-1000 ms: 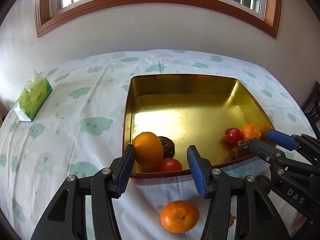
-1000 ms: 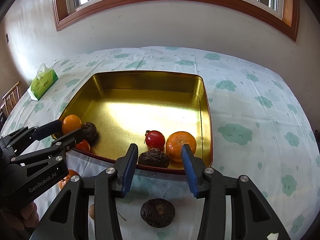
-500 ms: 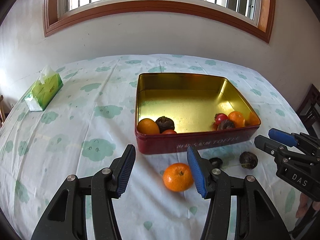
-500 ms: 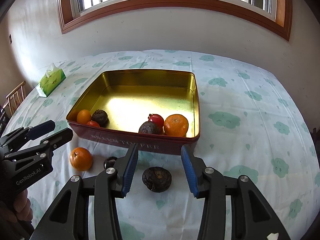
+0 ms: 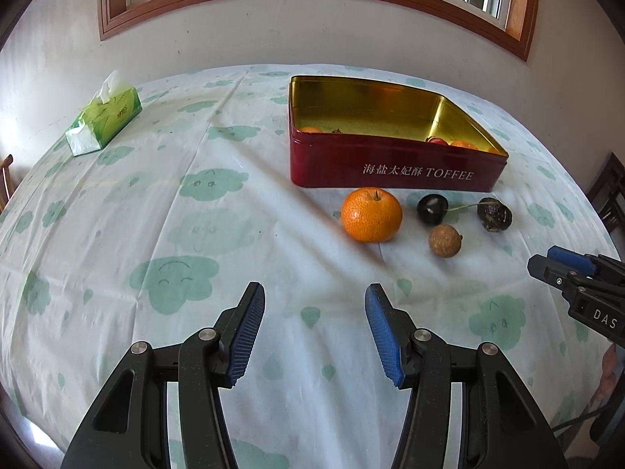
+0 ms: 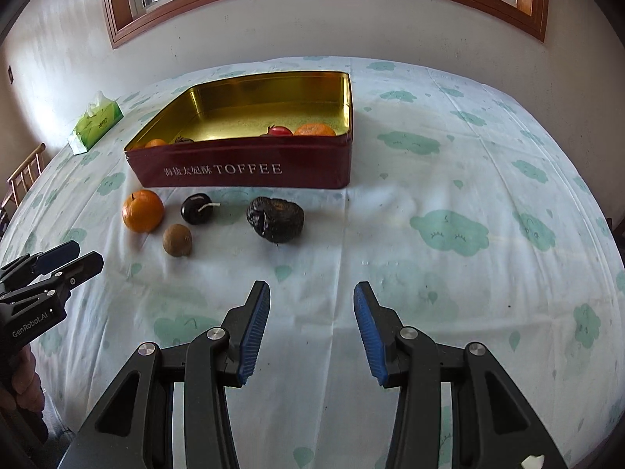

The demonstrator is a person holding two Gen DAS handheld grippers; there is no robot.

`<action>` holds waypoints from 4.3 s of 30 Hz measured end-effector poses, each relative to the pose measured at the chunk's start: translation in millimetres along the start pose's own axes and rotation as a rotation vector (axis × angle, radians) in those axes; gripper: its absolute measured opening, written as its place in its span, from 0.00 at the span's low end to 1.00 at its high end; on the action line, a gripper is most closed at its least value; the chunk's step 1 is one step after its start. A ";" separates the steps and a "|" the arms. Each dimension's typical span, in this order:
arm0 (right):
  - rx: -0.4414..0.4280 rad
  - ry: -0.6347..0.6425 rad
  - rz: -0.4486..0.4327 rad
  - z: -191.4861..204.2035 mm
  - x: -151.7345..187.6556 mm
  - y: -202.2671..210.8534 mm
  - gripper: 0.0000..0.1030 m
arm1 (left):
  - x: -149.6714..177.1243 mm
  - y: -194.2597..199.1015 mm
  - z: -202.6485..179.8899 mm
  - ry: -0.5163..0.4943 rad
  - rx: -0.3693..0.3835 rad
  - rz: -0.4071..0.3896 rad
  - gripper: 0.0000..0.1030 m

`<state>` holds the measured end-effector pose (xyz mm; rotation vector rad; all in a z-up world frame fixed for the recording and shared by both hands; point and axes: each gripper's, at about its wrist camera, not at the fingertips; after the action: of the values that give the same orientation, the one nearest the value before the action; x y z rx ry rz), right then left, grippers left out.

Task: Organize fruits
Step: 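Withdraw both open tools from the tin back over the table, then move the right tool to another dark dried fruit and close on it, then close the left tool on the remaining mandarin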

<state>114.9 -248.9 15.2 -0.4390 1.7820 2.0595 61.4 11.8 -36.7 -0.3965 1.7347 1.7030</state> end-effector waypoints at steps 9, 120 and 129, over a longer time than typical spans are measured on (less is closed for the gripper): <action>-0.006 0.001 0.017 1.2 6.9 -7.6 0.41 | 5.7 -7.7 -10.5 -0.029 0.003 0.010 0.53; 0.044 0.016 -0.060 2.9 -31.8 -40.9 0.33 | -54.3 -57.3 -28.4 -0.080 -0.007 0.001 0.42; 0.045 0.016 -0.060 3.1 -31.7 -40.7 0.33 | -54.2 -57.2 -28.6 -0.079 -0.005 0.000 0.42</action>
<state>162.2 -243.4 -4.9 -0.4917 1.7981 1.9769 130.5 -34.4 -47.8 -0.3269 1.6743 1.7007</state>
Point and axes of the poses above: each gripper's, at about its wrist camera, not at the fingertips, and y roughly against the way its jaws point, z to its left, x to its underside, and after that the axes turned 13 degrees about -y, right-handed
